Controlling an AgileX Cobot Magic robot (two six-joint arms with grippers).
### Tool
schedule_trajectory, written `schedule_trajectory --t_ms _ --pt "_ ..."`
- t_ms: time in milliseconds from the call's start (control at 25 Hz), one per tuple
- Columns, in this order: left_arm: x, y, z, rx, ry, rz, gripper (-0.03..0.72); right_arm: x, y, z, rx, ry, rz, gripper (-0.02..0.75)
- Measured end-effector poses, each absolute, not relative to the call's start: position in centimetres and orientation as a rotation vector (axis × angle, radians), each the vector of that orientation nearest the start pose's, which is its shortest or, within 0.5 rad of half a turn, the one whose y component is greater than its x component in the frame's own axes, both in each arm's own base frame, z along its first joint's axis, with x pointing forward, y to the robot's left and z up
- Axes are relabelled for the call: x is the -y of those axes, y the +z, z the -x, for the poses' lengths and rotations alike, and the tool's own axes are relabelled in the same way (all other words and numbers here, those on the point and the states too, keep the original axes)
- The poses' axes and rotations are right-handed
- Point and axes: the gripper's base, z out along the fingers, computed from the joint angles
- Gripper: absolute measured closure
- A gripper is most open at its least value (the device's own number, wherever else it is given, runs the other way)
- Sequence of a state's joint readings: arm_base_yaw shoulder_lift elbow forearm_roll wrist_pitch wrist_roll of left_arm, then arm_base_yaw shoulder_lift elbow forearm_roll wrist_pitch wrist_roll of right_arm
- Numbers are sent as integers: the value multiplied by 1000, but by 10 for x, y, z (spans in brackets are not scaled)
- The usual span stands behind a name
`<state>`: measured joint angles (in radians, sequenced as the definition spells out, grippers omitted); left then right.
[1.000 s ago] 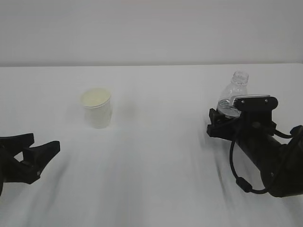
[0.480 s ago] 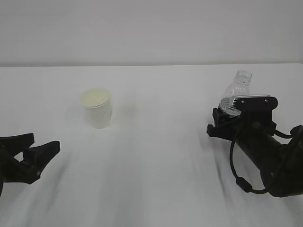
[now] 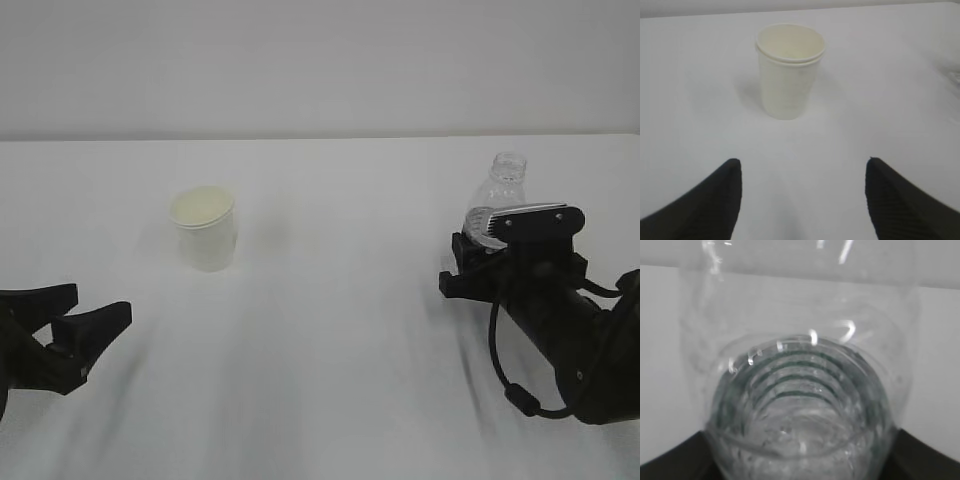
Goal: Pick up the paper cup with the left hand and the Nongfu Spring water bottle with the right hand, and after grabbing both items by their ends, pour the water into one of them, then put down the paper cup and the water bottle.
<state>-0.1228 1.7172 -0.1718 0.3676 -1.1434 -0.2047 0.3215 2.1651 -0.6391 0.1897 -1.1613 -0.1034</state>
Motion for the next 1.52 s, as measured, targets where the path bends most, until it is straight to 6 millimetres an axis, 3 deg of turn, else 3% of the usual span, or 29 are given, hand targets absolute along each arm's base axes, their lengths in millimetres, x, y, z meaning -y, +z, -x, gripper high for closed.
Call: schedule_trajectory --t_ms 560,800,1000,1520 --pt "55 122 -207 -1888 -428 -291 174 -81 86 -278 -1890 67 268 309" --pt "56 127 -223 -1842 -419 -288 167 -81 114 -263 -1815 107 310 309" --pt "58 124 -235 -1837 -420 -290 71 -85 129 -258 -1758 155 365 309" --pt "71 109 -282 -1807 -452 -359 17 -87 131 -257 -1746 169 388 309"
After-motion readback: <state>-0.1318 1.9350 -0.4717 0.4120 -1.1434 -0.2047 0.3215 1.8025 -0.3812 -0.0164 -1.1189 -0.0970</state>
